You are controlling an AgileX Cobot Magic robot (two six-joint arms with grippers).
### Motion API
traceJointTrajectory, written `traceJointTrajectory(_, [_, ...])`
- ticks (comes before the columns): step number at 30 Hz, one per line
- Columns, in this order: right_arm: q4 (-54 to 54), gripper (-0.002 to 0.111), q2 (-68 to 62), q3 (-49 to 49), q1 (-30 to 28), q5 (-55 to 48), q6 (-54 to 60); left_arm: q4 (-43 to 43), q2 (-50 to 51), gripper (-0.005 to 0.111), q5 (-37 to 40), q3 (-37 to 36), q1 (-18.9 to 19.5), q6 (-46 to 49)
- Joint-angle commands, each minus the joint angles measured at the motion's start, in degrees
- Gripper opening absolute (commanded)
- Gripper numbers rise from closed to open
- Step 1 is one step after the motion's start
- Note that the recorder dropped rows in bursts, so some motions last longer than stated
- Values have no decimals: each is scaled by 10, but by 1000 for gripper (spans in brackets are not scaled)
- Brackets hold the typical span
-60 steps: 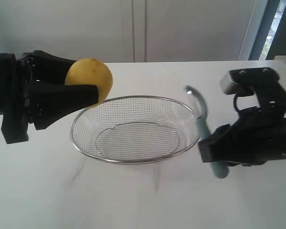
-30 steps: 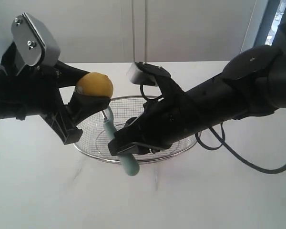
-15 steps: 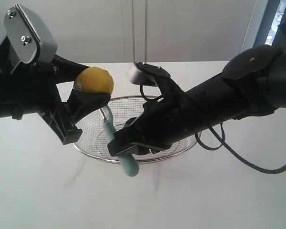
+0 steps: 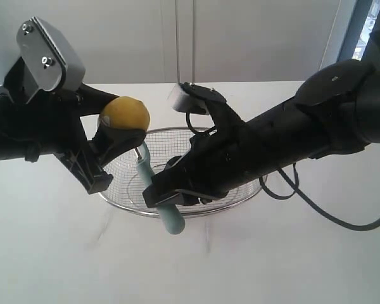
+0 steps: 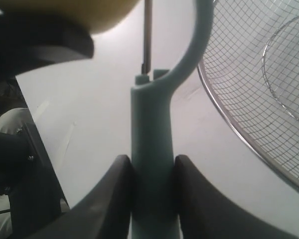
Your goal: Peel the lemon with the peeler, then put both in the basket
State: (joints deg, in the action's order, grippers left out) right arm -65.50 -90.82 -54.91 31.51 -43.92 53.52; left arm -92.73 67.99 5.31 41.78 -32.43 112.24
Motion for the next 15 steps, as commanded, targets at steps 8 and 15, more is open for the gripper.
traceJointTrajectory(8, [-2,0,2,-4,-2,8,3,-10,1,0,20,0,-2,21])
traceJointTrajectory(15, [-2,0,2,-4,-31,4,-15,-10,1,0,20,0,-2,21])
